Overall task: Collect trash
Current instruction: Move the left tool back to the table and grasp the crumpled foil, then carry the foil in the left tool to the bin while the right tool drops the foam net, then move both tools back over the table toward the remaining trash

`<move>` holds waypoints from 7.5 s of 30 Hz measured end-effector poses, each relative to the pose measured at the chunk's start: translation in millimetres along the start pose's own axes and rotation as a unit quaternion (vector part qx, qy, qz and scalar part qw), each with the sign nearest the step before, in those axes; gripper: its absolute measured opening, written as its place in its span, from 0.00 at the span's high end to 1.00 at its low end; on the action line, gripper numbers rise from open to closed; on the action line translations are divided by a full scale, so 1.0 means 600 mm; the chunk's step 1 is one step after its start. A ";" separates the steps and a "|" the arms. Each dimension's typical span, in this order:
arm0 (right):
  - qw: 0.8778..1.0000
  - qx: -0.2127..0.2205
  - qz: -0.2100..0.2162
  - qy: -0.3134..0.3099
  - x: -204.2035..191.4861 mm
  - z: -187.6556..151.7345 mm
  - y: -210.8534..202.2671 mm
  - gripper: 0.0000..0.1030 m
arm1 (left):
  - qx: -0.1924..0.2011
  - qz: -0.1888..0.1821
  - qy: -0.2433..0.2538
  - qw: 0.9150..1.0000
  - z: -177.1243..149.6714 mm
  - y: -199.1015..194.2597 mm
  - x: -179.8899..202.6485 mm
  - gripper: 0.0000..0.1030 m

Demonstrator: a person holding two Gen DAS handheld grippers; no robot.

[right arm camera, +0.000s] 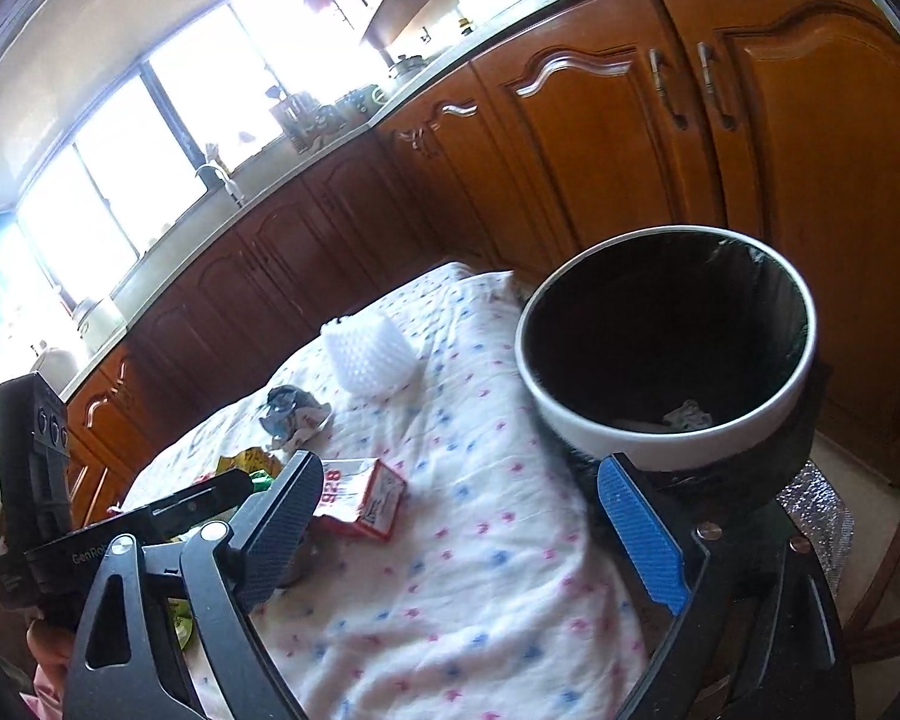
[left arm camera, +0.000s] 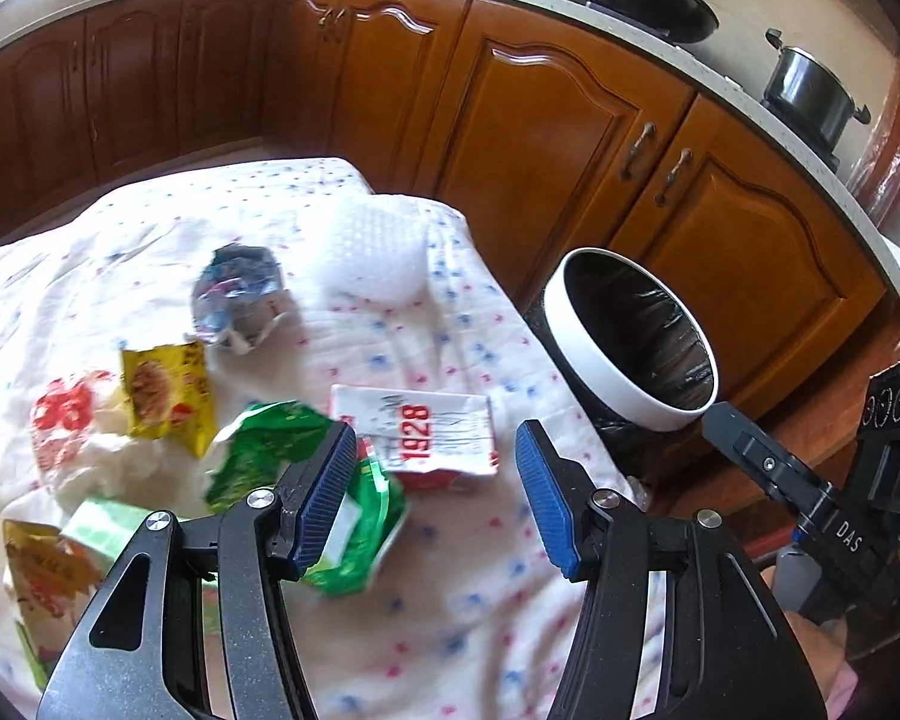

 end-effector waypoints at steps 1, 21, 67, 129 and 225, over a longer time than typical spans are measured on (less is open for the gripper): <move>1.000 -0.002 0.002 -0.002 -0.004 0.000 0.002 0.08 | 0.002 0.001 -0.002 1.000 0.000 -0.005 -0.007 0.46; 0.997 -0.028 0.029 -0.066 -0.081 0.044 0.086 0.08 | 0.027 0.050 -0.043 0.997 0.051 -0.026 -0.128 0.38; 0.994 -0.068 0.067 -0.056 -0.048 0.131 0.244 0.79 | -0.044 0.082 -0.015 0.996 0.145 0.132 -0.159 0.86; 0.994 0.017 -0.103 0.013 0.198 0.082 -0.046 0.79 | -0.020 -0.033 0.121 0.992 0.064 0.096 0.216 0.89; 0.982 -0.091 0.033 -0.161 -0.117 -0.039 0.084 0.12 | 0.036 0.074 -0.086 0.993 -0.021 -0.109 -0.221 0.46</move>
Point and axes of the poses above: each gripper's, at about its wrist camera, not at the fingertips, and y roughly the way its jaws point, x to its right, z to its top, the point moved 2 cm from there along y, roughly the way its jaws point, and after that the axes turned 9 degrees about -y, right-handed, at the moved point
